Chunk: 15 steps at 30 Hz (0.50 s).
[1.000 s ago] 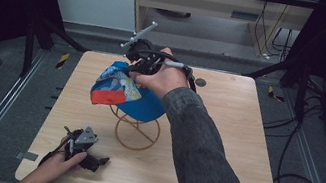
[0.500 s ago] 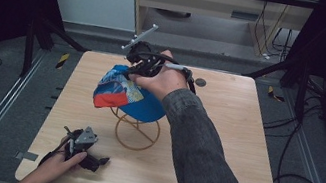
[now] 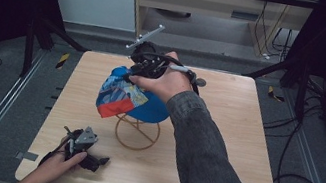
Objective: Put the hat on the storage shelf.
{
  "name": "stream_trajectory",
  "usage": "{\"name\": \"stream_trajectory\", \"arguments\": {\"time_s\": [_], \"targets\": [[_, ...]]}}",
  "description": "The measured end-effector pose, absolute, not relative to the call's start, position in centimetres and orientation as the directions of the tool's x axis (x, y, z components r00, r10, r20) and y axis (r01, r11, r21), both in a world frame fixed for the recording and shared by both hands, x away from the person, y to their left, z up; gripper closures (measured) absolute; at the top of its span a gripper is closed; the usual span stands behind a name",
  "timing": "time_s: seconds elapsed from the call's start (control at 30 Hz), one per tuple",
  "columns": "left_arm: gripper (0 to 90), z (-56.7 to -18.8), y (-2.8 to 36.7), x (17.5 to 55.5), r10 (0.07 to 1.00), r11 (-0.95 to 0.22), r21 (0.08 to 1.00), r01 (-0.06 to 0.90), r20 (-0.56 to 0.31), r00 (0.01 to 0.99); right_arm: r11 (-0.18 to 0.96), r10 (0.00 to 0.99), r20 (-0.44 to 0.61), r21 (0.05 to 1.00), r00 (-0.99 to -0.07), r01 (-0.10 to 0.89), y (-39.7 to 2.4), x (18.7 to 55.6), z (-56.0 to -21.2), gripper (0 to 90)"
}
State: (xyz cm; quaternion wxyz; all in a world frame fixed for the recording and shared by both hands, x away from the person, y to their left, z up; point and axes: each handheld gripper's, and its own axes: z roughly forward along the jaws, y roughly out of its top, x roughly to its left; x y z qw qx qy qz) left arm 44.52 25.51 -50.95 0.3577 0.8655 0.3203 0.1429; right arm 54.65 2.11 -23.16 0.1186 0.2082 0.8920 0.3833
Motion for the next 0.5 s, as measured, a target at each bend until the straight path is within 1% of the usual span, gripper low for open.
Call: {"name": "stream_trajectory", "arguments": {"time_s": [0.27,0.5], "targets": [[0.0,-50.9,25.5,44.5,0.657,-0.539,0.711,0.452,0.018,0.754,0.612,0.474,-0.049,0.736,-0.879,0.289,1.6,54.3,-23.2,51.5],[0.0,-50.9,25.5,44.5,0.656,-0.539,0.71,0.452,0.018,0.754,0.599,0.485,-0.046,0.745,-0.873,0.293,0.9,54.1,-23.2,47.7]]}}
